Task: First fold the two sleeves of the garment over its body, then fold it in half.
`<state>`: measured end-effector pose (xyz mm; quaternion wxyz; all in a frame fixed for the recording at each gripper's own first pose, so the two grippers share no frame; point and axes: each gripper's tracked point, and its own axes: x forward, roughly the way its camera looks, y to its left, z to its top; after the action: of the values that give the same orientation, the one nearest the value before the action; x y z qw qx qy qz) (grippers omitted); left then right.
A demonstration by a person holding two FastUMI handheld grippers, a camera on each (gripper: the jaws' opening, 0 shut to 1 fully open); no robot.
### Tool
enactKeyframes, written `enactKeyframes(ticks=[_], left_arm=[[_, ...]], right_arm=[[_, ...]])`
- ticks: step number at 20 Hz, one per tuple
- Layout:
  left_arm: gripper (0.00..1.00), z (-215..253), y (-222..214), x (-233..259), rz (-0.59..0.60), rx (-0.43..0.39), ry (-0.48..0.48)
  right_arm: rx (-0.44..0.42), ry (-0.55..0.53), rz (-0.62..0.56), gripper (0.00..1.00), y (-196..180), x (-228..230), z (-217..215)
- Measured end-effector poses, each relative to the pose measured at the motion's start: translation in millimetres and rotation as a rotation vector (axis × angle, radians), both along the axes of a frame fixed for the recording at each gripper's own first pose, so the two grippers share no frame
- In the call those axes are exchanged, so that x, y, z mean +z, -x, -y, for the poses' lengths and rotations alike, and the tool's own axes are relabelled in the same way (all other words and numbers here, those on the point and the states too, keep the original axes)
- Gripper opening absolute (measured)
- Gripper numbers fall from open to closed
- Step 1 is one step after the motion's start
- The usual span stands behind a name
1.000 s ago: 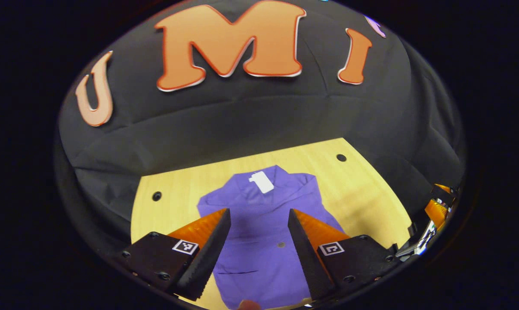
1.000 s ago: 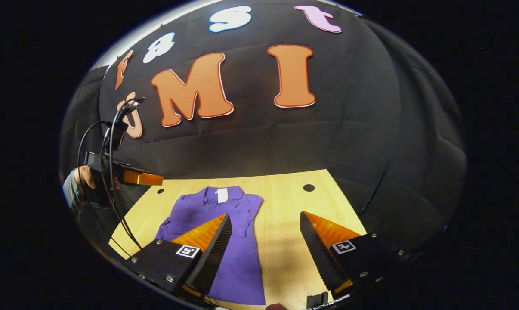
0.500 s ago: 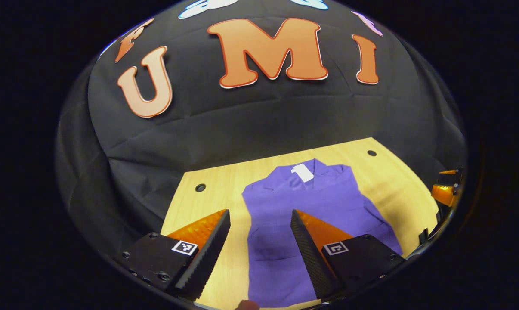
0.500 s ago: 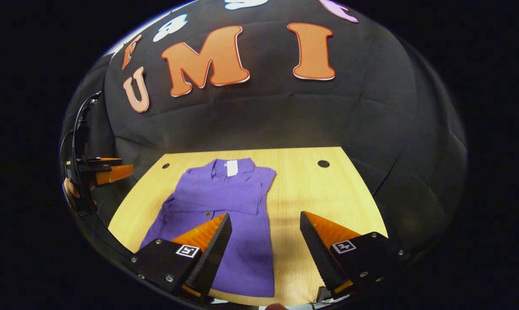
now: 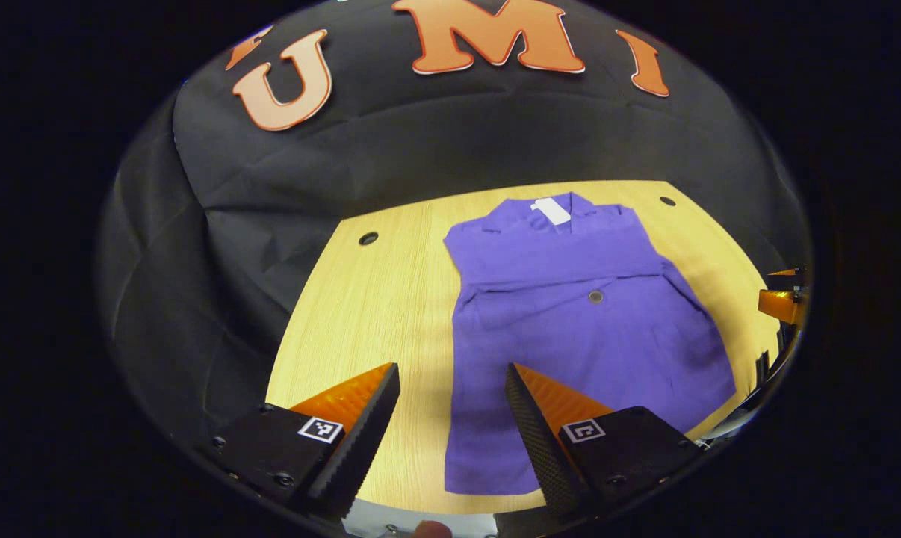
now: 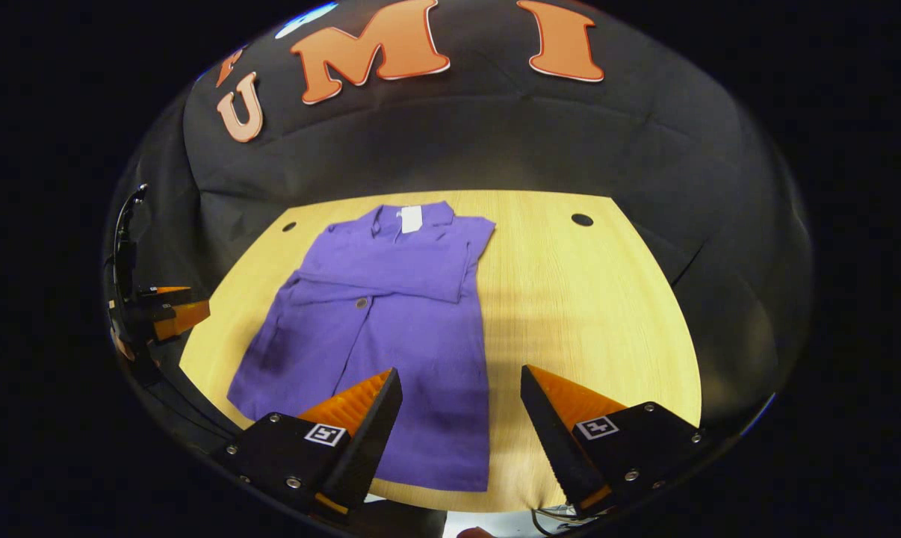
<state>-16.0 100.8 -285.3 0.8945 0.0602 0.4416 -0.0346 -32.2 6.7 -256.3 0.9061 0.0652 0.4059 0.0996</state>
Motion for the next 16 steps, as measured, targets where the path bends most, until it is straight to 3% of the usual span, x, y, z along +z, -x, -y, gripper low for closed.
enactKeyframes(ticks=[4,10,16], left_arm=[[0.91,-13,35,-35,-0.106,0.045,-0.004],[0.91,-17,78,-82,-0.249,0.015,-0.037],[0.91,-15,106,-114,-0.368,0.009,-0.014]], right_arm=[[0.010,0.015,-0.102,0.96,26,-37,-4],[0.021,0.003,-0.298,0.96,75,-91,-8],[0.030,0.054,-0.379,0.97,97,-116,-3]])
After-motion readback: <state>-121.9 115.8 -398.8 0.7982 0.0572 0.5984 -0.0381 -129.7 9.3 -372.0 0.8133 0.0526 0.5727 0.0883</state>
